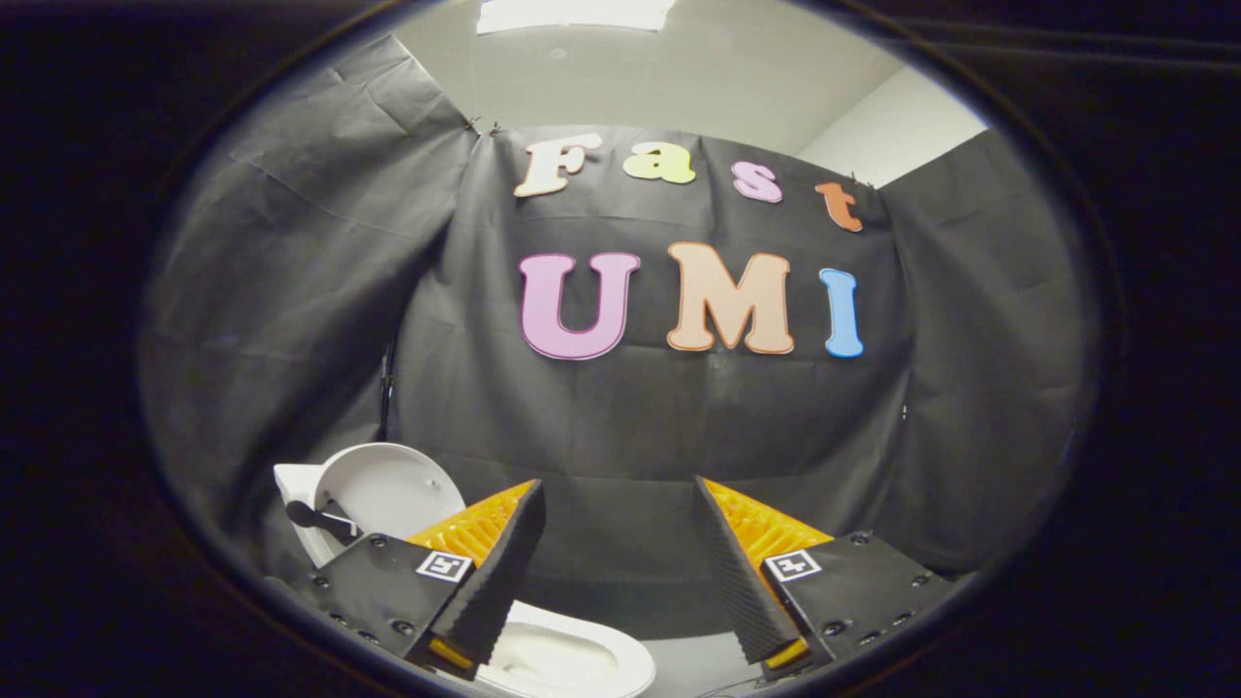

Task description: Open the toilet lid.

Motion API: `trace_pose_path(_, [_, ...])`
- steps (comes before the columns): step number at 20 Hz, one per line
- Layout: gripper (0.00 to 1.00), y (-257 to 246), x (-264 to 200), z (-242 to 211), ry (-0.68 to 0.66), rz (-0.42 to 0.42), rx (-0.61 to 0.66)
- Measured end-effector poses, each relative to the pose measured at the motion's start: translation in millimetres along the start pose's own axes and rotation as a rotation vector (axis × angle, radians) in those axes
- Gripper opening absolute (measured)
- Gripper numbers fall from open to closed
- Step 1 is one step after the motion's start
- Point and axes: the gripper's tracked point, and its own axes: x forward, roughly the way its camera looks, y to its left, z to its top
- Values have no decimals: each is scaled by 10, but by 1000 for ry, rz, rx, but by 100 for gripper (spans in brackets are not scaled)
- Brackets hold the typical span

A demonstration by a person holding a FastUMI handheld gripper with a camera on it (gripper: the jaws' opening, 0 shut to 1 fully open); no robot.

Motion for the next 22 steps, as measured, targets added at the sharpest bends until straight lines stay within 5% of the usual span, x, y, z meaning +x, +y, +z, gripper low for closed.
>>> trace_pose_path(7, [94, -579, -234, -154, 46, -12, -21])
trace_pose_path(13, [94, -621, -410, -448, 139, 168, -20])
trace_pose_path(22, [94, -1024, -587, -684, 131, 220, -21])
